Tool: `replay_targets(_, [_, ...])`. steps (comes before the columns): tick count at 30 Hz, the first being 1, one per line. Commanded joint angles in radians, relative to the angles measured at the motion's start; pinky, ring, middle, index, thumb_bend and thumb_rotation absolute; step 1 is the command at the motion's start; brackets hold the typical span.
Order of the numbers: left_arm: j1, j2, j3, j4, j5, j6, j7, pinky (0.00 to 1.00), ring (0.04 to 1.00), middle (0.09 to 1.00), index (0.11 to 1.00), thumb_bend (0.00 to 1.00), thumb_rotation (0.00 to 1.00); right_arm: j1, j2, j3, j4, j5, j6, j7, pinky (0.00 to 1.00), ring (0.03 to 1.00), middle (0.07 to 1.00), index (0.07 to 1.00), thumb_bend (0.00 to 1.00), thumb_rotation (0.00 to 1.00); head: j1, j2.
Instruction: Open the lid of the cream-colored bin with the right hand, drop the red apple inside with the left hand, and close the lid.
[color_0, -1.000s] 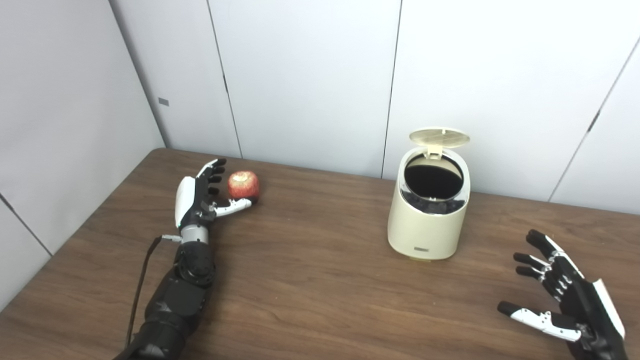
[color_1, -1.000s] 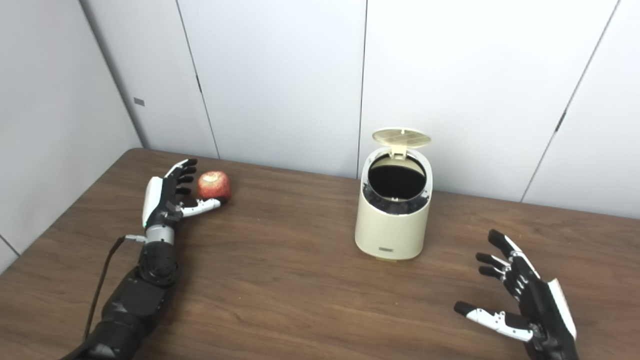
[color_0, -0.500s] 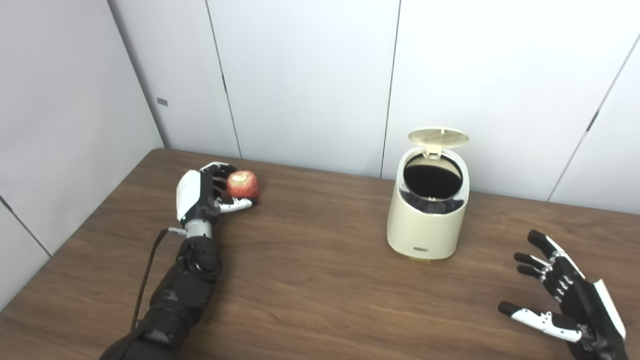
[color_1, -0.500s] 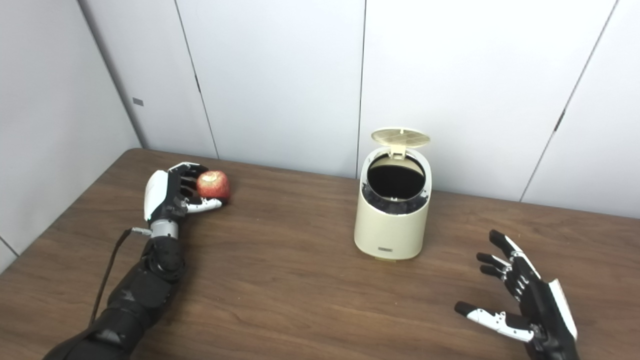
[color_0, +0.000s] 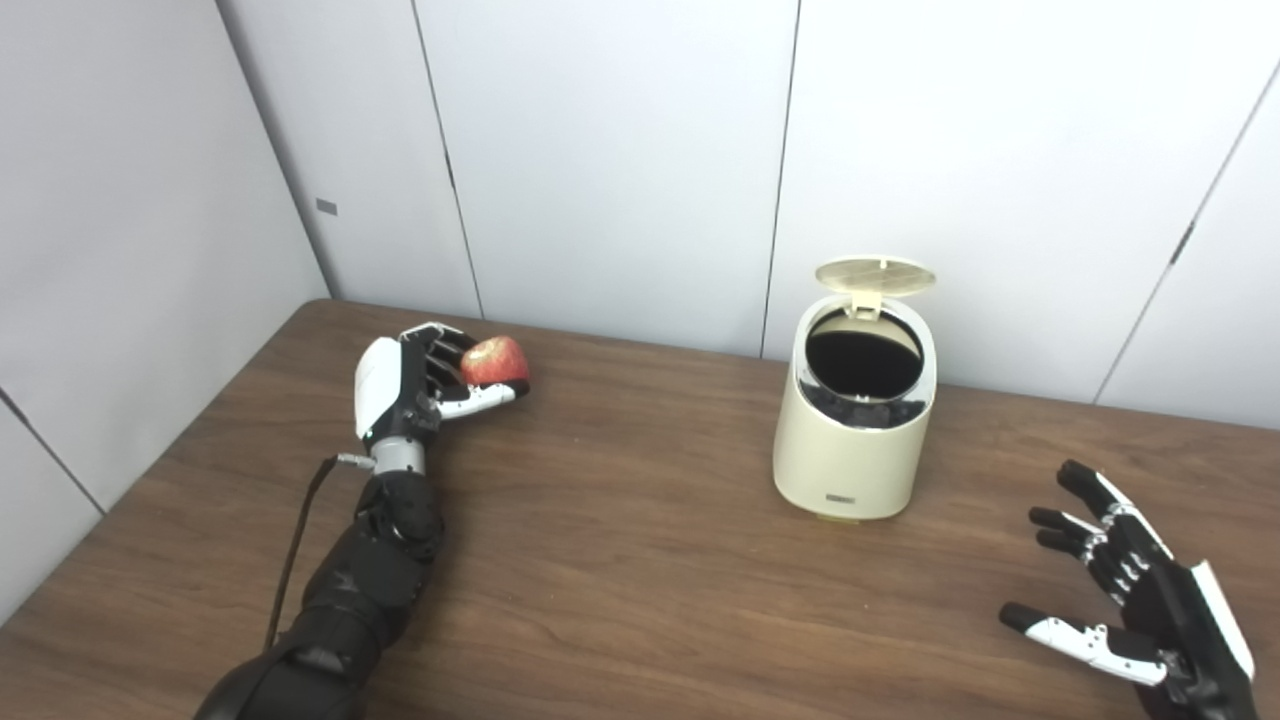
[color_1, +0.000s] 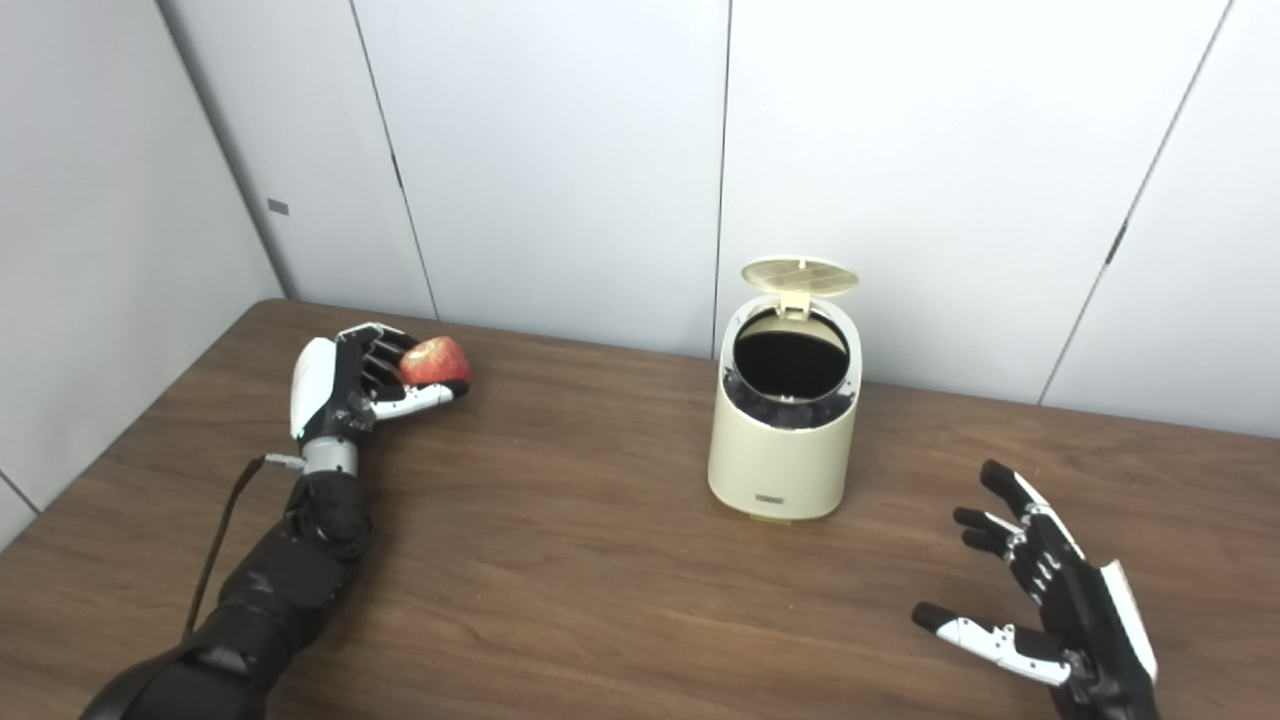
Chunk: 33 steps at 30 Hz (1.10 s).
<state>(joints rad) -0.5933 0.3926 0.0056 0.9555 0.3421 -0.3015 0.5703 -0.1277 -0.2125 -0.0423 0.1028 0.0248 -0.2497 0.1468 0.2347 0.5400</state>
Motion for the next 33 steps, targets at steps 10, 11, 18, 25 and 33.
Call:
replay_targets(10, [0.063,0.003,0.018,-0.277,0.039,-0.010,0.039,0.28,0.340,0.439,0.510,0.52,0.00,-0.012,0.006,-0.004,0.052,0.019,-0.048,-0.002,0.75,0.782,0.919,0.880,0.65,0.06,-0.015,-0.012])
replay_targets(11, [0.068,0.003,0.020,-0.312,0.037,0.002,0.025,0.27,0.340,0.438,0.510,0.52,0.00,-0.013,0.006,-0.004,0.055,0.017,-0.050,-0.003,0.75,0.781,0.920,0.880,0.65,0.07,-0.018,-0.012])
replay_targets(18, [0.097,-0.018,0.017,-0.544,0.034,0.091,-0.071,0.25,0.319,0.419,0.516,0.52,0.00,-0.017,0.005,-0.003,0.074,-0.020,-0.078,-0.018,0.71,0.773,0.912,0.880,0.67,0.11,-0.035,-0.018])
replay_targets(25, [0.102,-0.039,-0.014,-0.688,0.086,0.132,-0.148,0.26,0.322,0.419,0.517,0.52,0.00,-0.017,0.012,-0.004,0.087,-0.020,-0.083,-0.020,0.72,0.769,0.909,0.886,0.67,0.12,-0.063,-0.019])
replay_targets(33, [0.091,-0.083,-0.045,-0.768,0.110,0.128,-0.231,0.26,0.325,0.427,0.515,0.52,0.00,-0.021,0.023,0.003,0.101,-0.041,-0.088,-0.032,0.72,0.774,0.911,0.892,0.67,0.15,-0.103,-0.022])
